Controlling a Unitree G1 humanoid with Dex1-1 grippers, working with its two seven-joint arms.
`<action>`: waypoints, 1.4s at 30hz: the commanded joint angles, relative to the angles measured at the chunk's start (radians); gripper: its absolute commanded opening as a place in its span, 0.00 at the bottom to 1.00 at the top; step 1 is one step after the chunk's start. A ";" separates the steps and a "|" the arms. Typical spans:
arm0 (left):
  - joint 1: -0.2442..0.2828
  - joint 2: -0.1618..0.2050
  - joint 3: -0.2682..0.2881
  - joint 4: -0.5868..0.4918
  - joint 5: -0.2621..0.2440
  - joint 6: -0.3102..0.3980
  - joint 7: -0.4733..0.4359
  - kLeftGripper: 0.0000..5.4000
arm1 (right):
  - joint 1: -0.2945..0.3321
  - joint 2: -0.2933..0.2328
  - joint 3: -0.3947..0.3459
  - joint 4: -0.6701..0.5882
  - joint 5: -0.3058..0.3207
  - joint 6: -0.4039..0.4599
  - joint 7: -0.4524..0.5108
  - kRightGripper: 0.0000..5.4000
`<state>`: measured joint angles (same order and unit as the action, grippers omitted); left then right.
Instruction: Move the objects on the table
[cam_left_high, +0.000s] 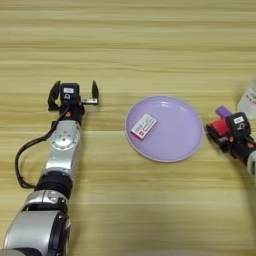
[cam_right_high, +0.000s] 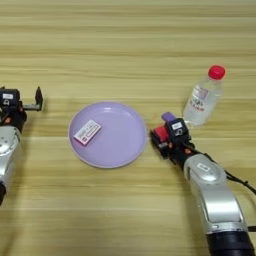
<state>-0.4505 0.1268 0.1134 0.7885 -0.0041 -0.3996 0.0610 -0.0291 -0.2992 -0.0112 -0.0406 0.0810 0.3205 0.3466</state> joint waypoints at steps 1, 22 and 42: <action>-0.009 -0.004 -0.002 -0.009 0.005 -0.001 0.005 1.00 | -0.016 0.010 -0.017 -0.003 0.027 0.018 0.001 0.55; -0.016 0.007 0.005 0.011 -0.002 0.004 -0.011 1.00 | -0.036 0.049 -0.063 -0.068 0.079 -0.039 -0.034 0.96; -0.017 0.000 0.002 0.014 0.000 0.006 -0.009 1.00 | -0.090 0.052 -0.200 -0.166 0.073 -0.385 -0.142 0.99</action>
<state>-0.4523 0.1301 0.1159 0.7972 -0.0058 -0.3994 0.0526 -0.0903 -0.2318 -0.1818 -0.2092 0.1505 -0.0392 0.2211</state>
